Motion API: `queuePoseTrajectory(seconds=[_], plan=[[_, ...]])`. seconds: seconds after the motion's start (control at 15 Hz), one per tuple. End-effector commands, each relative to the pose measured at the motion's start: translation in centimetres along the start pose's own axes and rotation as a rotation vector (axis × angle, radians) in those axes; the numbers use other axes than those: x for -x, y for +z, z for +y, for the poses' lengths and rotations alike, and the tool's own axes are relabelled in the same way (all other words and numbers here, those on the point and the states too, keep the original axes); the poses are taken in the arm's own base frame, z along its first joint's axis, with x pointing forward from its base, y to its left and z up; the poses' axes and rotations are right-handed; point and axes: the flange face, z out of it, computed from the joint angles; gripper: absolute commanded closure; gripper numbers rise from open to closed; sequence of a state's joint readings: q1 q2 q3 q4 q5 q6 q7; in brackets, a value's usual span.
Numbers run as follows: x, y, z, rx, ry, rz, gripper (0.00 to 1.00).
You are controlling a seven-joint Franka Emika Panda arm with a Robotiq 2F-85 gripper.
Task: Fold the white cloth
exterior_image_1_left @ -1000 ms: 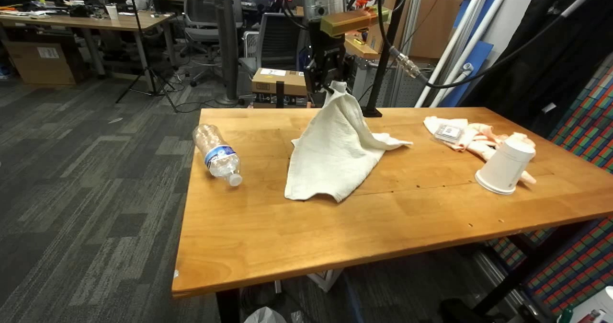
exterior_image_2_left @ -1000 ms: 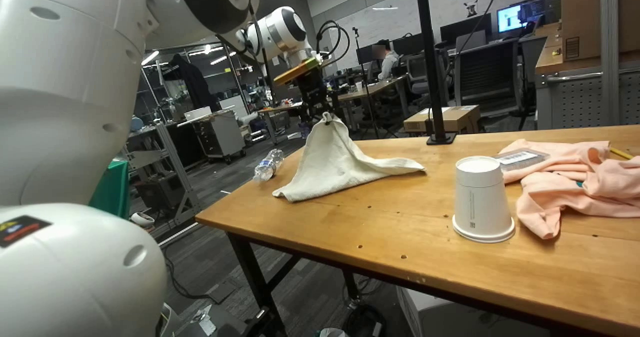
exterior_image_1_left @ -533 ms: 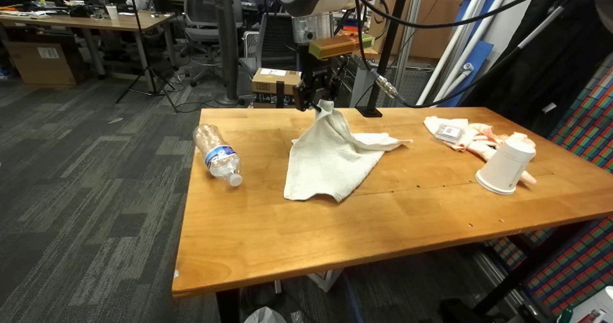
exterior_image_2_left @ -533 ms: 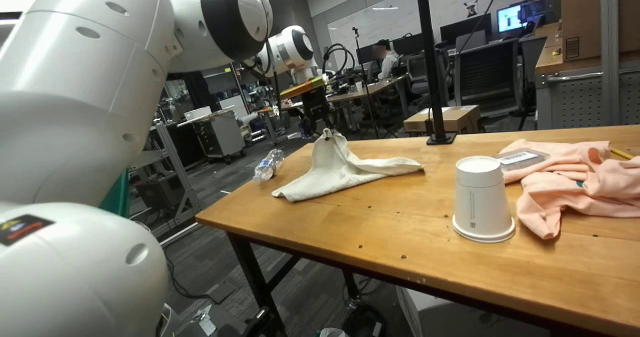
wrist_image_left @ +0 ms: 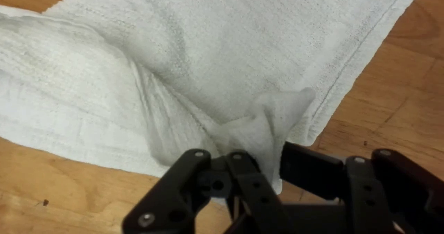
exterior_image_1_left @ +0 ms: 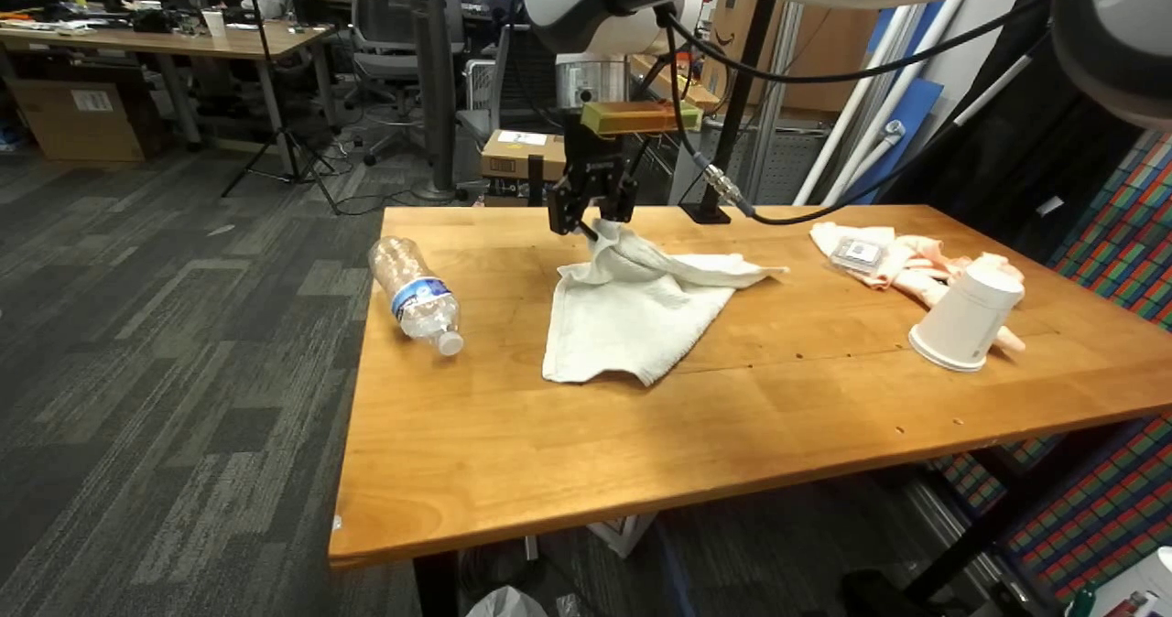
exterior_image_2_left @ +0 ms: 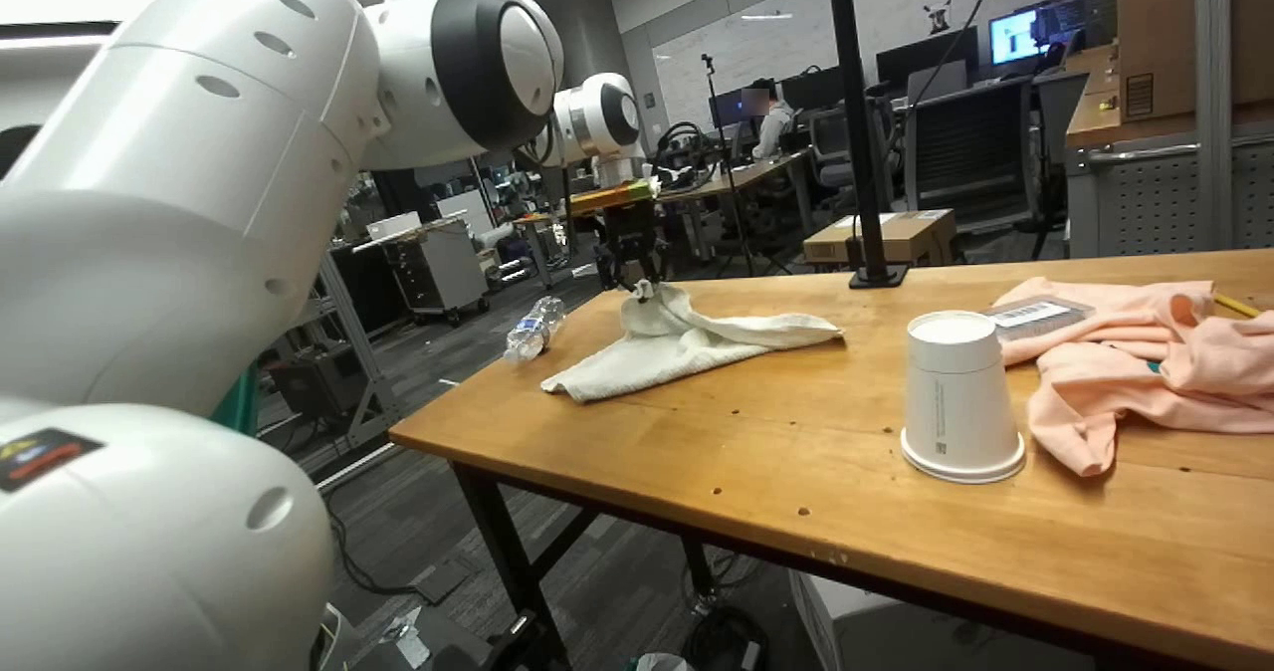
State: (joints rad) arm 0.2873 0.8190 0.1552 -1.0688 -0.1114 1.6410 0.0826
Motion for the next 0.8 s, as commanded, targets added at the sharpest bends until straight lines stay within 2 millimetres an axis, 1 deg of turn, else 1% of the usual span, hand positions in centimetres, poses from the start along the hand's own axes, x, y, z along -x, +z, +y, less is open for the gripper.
queuePoseTrajectory(seconds=[0.0, 0.13, 0.4, 0.67, 0.73], plan=[[-0.8, 0.5, -0.1, -0.093, -0.027, -0.003, 0.95], [-1.1, 1.2, -0.2, -0.111, -0.096, 0.001, 0.95], [-1.2, 2.1, 0.7, -0.105, -0.238, -0.002, 0.95], [-1.3, 2.7, 1.2, -0.156, -0.383, 0.003, 0.95], [-1.3, 2.9, 1.1, -0.164, -0.409, -0.004, 0.92]])
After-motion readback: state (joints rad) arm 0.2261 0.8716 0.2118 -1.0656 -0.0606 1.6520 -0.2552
